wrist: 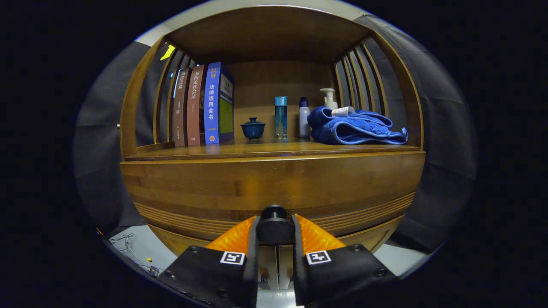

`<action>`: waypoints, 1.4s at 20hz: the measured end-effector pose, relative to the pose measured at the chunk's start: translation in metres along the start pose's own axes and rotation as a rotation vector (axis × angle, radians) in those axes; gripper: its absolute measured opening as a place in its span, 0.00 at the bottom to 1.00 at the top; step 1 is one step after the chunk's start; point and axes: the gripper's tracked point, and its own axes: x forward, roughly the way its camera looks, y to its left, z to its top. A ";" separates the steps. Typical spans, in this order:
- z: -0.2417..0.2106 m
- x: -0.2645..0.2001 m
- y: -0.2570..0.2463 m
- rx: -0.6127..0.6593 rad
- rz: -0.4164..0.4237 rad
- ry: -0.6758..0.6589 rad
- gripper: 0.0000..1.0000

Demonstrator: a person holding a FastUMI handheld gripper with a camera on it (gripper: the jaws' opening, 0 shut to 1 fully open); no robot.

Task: Pull open the drawer, take out the items inside it, and place them on the countertop above the cabinet.

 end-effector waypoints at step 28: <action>-0.032 -0.156 -0.006 -0.003 -0.022 0.025 0.37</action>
